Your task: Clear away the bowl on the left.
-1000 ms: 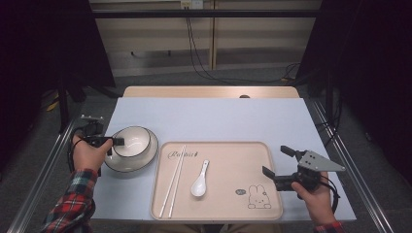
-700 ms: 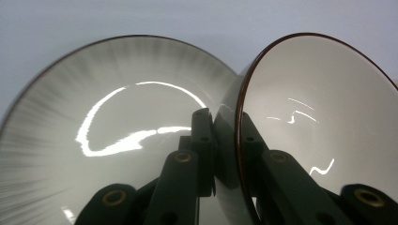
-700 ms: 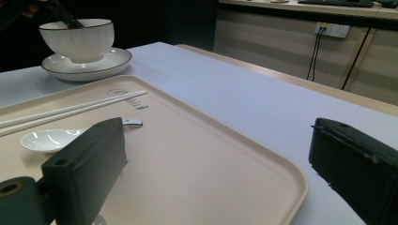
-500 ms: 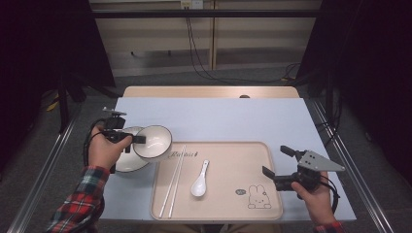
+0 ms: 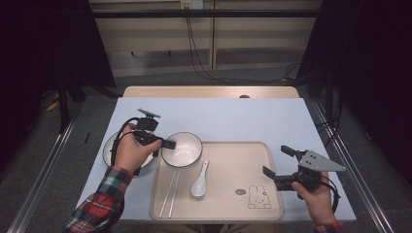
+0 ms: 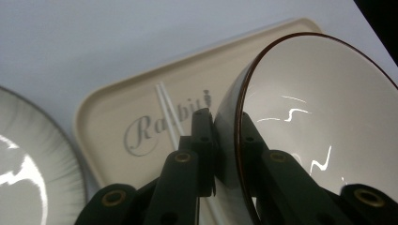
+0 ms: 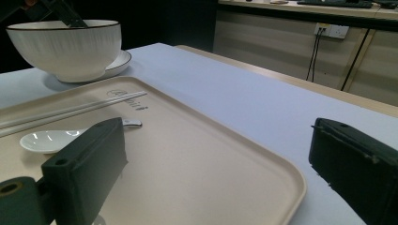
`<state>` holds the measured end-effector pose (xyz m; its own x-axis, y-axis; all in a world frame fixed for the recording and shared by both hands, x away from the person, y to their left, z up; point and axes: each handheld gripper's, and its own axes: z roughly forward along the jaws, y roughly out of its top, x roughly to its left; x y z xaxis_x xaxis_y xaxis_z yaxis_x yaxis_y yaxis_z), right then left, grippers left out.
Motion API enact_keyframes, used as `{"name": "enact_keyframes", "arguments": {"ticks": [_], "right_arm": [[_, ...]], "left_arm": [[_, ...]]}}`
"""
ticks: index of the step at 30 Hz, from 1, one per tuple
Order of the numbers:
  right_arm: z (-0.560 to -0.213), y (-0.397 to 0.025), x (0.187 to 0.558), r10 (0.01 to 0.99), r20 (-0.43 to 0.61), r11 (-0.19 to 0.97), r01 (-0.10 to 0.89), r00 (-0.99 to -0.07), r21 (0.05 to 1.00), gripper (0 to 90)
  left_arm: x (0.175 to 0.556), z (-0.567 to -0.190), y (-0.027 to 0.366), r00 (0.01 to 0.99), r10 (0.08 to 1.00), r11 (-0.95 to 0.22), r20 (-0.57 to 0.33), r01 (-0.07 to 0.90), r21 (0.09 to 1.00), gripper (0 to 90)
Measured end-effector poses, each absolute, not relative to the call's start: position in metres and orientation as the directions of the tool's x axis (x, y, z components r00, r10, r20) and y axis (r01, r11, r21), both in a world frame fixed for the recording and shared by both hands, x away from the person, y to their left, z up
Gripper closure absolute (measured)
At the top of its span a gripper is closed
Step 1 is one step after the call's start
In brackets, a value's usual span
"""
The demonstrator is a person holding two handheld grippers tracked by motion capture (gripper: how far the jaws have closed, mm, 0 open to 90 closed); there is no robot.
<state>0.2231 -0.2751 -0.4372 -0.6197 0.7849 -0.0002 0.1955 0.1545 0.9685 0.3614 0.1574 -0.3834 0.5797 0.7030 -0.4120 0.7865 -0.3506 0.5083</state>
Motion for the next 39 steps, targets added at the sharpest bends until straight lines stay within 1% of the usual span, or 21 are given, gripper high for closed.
{"name": "enact_keyframes", "arguments": {"ticks": [1, 3, 4, 5, 6, 12, 13, 14, 17, 19, 27, 28, 34, 39], "right_arm": [[-0.437, -0.275, 0.223, 0.785, 0.0, 0.155, 0.196, -0.619, 0.968, 3.7], [-0.437, -0.275, 0.223, 0.785, 0.0, 0.154, 0.195, -0.619, 0.969, 3.7], [-0.437, -0.275, 0.223, 0.785, 0.0, 0.154, 0.195, -0.62, 0.969, 3.7], [-0.437, -0.275, 0.223, 0.785, 0.0, 0.154, 0.195, -0.62, 0.969, 3.7], [-0.437, -0.275, 0.223, 0.785, 0.0, 0.154, 0.195, -0.62, 0.969, 3.7], [-0.437, -0.275, 0.223, 0.784, 0.0, 0.152, 0.192, -0.621, 0.969, 3.7], [-0.437, -0.275, 0.223, 0.783, 0.0, 0.153, 0.192, -0.622, 0.969, 3.7], [-0.437, -0.275, 0.223, 0.784, -0.003, 0.155, 0.191, -0.621, 0.969, 3.7], [-0.437, -0.276, 0.223, 0.783, -0.003, 0.156, 0.191, -0.622, 0.969, 3.6], [-0.437, -0.276, 0.223, 0.782, -0.003, 0.157, 0.193, -0.623, 0.968, 3.7], [-0.437, -0.276, 0.223, 0.781, -0.005, 0.158, 0.189, -0.624, 0.969, 3.7], [-0.437, -0.276, 0.223, 0.781, -0.007, 0.159, 0.189, -0.624, 0.969, 3.7], [-0.437, -0.276, 0.223, 0.782, -0.006, 0.158, 0.189, -0.623, 0.969, 3.7], [-0.437, -0.275, 0.222, 0.78, -0.004, 0.158, 0.191, -0.626, 0.969, 3.6]], "left_arm": [[0.361, -0.383, 0.157, 0.58, 0.703, -0.351, -0.412, 0.787, 0.508, 82.0], [0.358, -0.385, 0.144, 0.607, 0.674, -0.381, -0.42, 0.773, 0.507, 82.1], [0.355, -0.385, 0.138, 0.602, 0.671, -0.373, -0.434, 0.779, 0.504, 82.1], [0.355, -0.385, 0.138, 0.602, 0.671, -0.373, -0.434, 0.779, 0.504, 82.1], [0.353, -0.385, 0.129, 0.622, 0.661, -0.401, -0.419, 0.765, 0.503, 82.0], [0.345, -0.388, 0.104, 0.657, 0.622, -0.447, -0.425, 0.745, 0.496, 82.1], [0.345, -0.388, 0.102, 0.676, 0.606, -0.473, -0.42, 0.73, 0.494, 82.0], [0.342, -0.389, 0.097, 0.672, 0.609, -0.464, -0.421, 0.733, 0.497, 82.0], [0.339, -0.391, 0.088, 0.698, 0.579, -0.503, -0.421, 0.713, 0.489, 82.0], [0.336, -0.392, 0.081, 0.697, 0.578, -0.499, -0.424, 0.713, 0.492, 82.0], [0.326, -0.402, 0.063, 0.72, 0.545, -0.534, -0.429, 0.693, 0.484, 82.0], [0.325, -0.404, 0.062, 0.731, 0.536, -0.554, -0.422, 0.682, 0.478, 82.0], [0.317, -0.412, 0.055, 0.736, 0.525, -0.563, -0.428, 0.677, 0.473, 82.0], [0.31, -0.418, 0.051, 0.757, 0.496, -0.601, -0.426, 0.653, 0.461, 82.0]]}}
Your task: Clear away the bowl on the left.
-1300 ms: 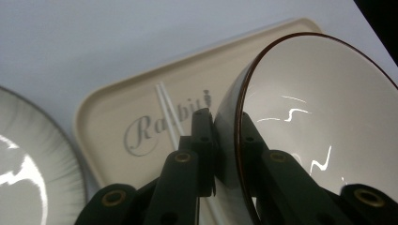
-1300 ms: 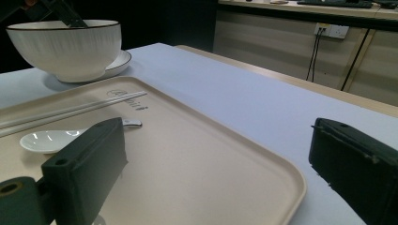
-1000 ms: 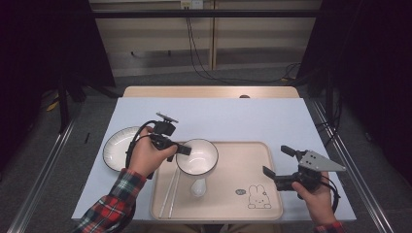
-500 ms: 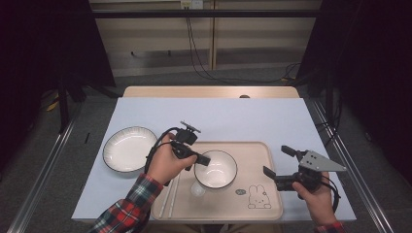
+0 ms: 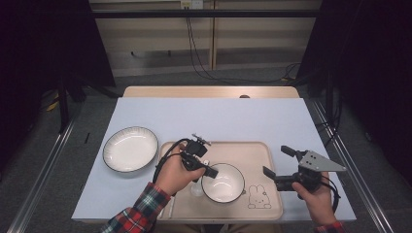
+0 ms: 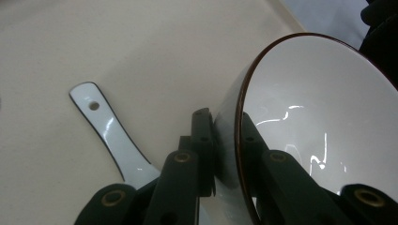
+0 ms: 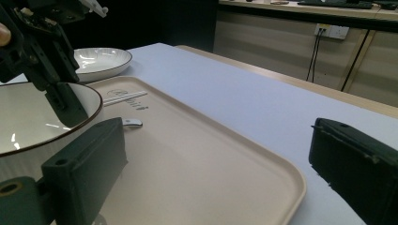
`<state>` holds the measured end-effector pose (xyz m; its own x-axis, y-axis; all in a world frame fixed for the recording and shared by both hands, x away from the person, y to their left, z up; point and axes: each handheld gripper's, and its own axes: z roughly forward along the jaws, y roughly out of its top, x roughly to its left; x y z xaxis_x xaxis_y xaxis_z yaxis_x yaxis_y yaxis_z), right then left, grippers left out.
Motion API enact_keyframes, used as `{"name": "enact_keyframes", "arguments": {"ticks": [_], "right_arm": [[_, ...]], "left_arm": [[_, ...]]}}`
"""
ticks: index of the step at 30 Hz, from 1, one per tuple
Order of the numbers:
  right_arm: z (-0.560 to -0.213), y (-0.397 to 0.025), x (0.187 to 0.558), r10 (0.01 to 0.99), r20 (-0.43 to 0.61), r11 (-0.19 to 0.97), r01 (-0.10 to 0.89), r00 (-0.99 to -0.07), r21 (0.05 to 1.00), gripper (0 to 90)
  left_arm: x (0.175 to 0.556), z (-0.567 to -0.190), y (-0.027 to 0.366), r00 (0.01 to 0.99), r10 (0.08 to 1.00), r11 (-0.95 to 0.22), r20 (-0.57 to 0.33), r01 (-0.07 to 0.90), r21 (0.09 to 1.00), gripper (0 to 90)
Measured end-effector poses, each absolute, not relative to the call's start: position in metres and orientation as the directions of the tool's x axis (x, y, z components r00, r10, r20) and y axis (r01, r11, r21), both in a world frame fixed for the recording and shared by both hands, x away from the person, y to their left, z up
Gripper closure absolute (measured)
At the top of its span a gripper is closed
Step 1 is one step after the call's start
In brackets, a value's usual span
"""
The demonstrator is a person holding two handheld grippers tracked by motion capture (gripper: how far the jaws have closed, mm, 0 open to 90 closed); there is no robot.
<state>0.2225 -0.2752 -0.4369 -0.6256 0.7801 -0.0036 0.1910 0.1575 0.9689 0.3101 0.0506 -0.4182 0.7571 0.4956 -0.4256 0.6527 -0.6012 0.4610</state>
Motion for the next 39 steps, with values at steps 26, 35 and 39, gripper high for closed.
{"name": "enact_keyframes", "arguments": {"ticks": [26, 35, 39], "right_arm": [[-0.438, -0.275, 0.223, 0.782, -0.003, 0.161, 0.198, -0.623, 0.967, 3.7], [-0.438, -0.275, 0.223, 0.783, -0.001, 0.16, 0.199, -0.623, 0.967, 3.6], [-0.438, -0.275, 0.223, 0.784, -0.001, 0.159, 0.199, -0.621, 0.967, 3.6]], "left_arm": [[0.298, -0.443, 0.058, 0.755, 0.479, -0.627, -0.447, 0.651, 0.427, 81.7], [0.301, -0.444, 0.064, 0.77, 0.467, -0.637, -0.434, 0.634, 0.438, 81.7], [0.301, -0.444, 0.065, 0.78, 0.445, -0.644, -0.441, 0.62, 0.447, 80.4]]}}
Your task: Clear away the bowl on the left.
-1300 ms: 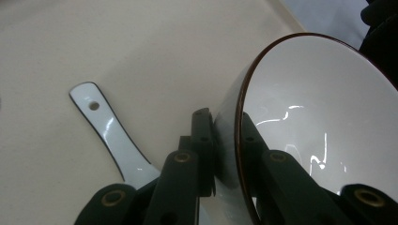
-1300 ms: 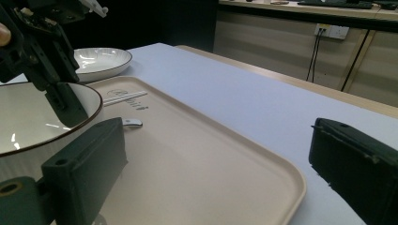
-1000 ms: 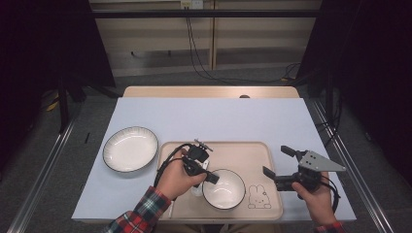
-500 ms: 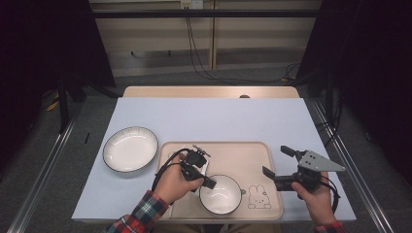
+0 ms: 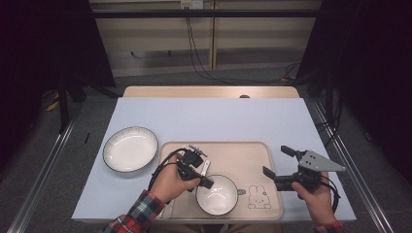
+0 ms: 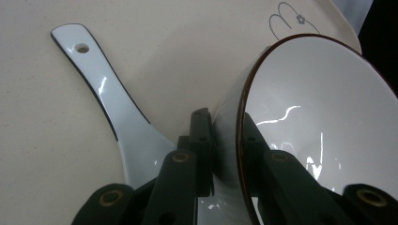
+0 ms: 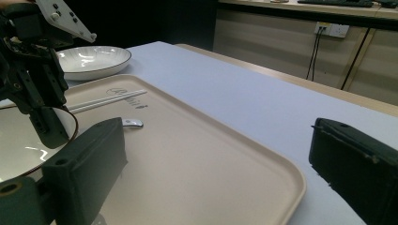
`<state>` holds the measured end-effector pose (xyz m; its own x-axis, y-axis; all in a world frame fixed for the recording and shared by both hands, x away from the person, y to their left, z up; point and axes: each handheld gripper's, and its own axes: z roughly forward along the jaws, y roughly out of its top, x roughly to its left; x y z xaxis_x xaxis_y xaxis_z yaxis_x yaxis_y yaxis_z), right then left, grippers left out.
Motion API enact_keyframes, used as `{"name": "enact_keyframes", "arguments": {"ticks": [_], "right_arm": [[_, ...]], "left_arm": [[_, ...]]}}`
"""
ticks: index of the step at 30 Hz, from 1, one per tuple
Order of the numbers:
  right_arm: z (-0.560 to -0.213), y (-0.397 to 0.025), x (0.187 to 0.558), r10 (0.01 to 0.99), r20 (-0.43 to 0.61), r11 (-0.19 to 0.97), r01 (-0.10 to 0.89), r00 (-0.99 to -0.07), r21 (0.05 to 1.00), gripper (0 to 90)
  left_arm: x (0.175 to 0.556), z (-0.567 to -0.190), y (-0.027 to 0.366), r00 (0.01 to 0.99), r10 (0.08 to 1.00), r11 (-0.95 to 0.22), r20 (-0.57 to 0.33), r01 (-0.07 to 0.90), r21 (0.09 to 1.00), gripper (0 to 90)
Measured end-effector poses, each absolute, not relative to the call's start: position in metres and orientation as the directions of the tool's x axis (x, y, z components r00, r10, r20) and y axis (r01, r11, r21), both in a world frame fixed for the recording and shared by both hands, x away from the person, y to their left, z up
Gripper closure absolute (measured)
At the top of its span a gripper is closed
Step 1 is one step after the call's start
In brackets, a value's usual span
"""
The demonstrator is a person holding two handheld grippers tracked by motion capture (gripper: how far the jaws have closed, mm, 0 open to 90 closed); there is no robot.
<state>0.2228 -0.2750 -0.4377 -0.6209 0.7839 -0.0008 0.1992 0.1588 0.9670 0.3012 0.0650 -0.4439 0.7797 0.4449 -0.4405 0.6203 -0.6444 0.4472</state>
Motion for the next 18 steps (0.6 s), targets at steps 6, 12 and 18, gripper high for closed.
{"name": "enact_keyframes", "arguments": {"ticks": [6, 12, 18], "right_arm": [[-0.4377, -0.2749, 0.2229, 0.783, -0.004, 0.162, 0.198, -0.622, 0.967, 3.6], [-0.4376, -0.275, 0.2227, 0.784, -0.005, 0.165, 0.201, -0.621, 0.966, 3.6], [-0.4377, -0.2749, 0.2229, 0.783, -0.003, 0.162, 0.199, -0.622, 0.967, 3.6]], "left_arm": [[0.3001, -0.4427, 0.0653, 0.782, 0.442, -0.644, -0.439, 0.618, 0.451, 79.4], [0.3002, -0.4447, 0.0662, 0.762, 0.448, -0.615, -0.468, 0.642, 0.457, 78.3], [0.3032, -0.4451, 0.0689, 0.771, 0.433, -0.621, -0.468, 0.631, 0.464, 68.4]]}}
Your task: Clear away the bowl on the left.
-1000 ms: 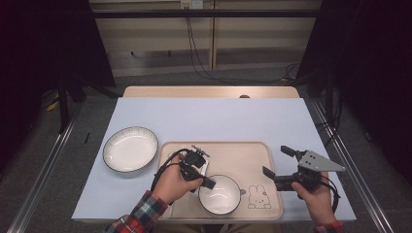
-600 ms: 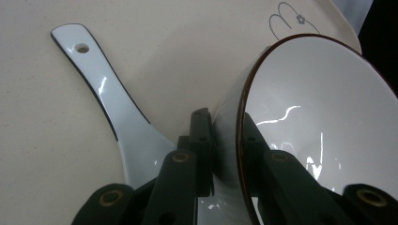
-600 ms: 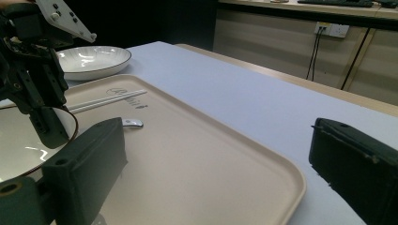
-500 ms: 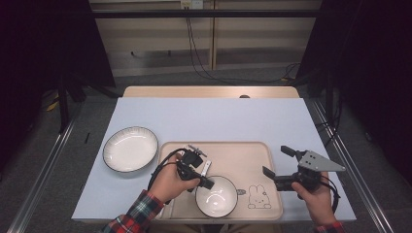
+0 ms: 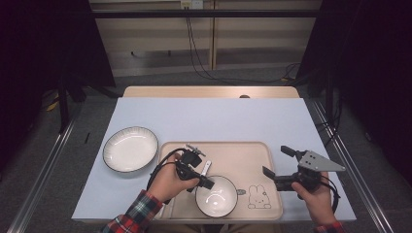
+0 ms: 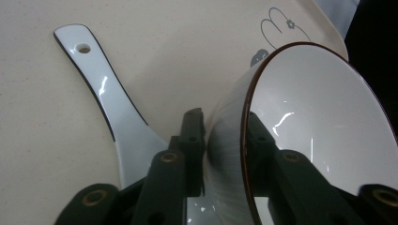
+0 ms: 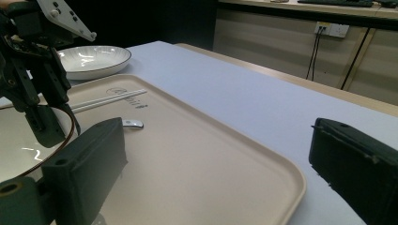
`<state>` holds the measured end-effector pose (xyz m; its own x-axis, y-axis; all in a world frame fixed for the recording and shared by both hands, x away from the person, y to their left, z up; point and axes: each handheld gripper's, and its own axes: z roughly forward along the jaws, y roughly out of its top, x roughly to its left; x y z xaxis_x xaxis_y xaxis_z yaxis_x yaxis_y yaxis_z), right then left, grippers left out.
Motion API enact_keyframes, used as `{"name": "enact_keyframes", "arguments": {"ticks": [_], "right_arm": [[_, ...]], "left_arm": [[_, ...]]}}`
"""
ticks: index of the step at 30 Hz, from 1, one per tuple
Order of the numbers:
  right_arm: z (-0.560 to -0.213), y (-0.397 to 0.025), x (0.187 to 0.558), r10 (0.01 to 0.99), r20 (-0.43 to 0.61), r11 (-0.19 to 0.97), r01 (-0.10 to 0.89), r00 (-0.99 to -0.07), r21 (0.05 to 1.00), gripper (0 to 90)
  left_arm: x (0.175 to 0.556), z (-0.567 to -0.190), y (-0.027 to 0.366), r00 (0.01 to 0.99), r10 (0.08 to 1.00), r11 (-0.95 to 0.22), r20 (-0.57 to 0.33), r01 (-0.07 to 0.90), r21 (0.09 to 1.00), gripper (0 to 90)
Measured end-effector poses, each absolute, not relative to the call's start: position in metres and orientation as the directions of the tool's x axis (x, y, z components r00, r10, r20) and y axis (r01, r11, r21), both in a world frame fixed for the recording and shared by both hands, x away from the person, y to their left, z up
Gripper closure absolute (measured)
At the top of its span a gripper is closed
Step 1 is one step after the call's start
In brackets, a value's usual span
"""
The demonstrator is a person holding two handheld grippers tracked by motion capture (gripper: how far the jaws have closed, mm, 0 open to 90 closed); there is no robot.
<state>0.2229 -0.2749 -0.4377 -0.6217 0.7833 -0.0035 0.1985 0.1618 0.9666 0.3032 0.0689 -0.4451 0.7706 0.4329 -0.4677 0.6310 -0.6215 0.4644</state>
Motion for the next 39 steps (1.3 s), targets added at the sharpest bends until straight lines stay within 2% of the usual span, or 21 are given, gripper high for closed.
{"name": "enact_keyframes", "arguments": {"ticks": [1, 7, 16, 21, 24, 30, 39], "right_arm": [[-0.438, -0.275, 0.223, 0.783, -0.004, 0.162, 0.198, -0.622, 0.967, 3.6], [-0.438, -0.275, 0.223, 0.785, -0.001, 0.159, 0.2, -0.62, 0.967, 3.6], [-0.438, -0.275, 0.223, 0.784, -0.005, 0.163, 0.199, -0.62, 0.966, 3.7], [-0.438, -0.275, 0.223, 0.784, -0.004, 0.162, 0.199, -0.621, 0.967, 3.7], [-0.437, -0.275, 0.222, 0.784, -0.006, 0.165, 0.199, -0.62, 0.966, 3.7], [-0.437, -0.275, 0.223, 0.785, -0.008, 0.166, 0.198, -0.62, 0.966, 3.7], [-0.438, -0.274, 0.223, 0.78, -0.002, 0.162, 0.199, -0.625, 0.966, 3.7]], "left_arm": [[0.303, -0.445, 0.069, 0.765, 0.439, -0.613, -0.471, 0.639, 0.465, 68.4], [0.306, -0.44, 0.072, 0.768, 0.436, -0.602, -0.469, 0.636, 0.482, 54.8], [0.315, -0.419, 0.083, 0.741, 0.455, -0.507, -0.494, 0.671, 0.54, 39.5], [0.318, -0.413, 0.089, 0.735, 0.49, -0.476, -0.469, 0.676, 0.562, 31.6], [0.325, -0.41, 0.101, 0.733, 0.522, -0.451, -0.437, 0.671, 0.588, 23.8], [0.331, -0.409, 0.116, 0.724, 0.57, -0.439, -0.389, 0.668, 0.601, 20.2], [0.339, -0.414, 0.147, 0.672, 0.64, -0.382, -0.373, 0.7, 0.604, 18.3]]}}
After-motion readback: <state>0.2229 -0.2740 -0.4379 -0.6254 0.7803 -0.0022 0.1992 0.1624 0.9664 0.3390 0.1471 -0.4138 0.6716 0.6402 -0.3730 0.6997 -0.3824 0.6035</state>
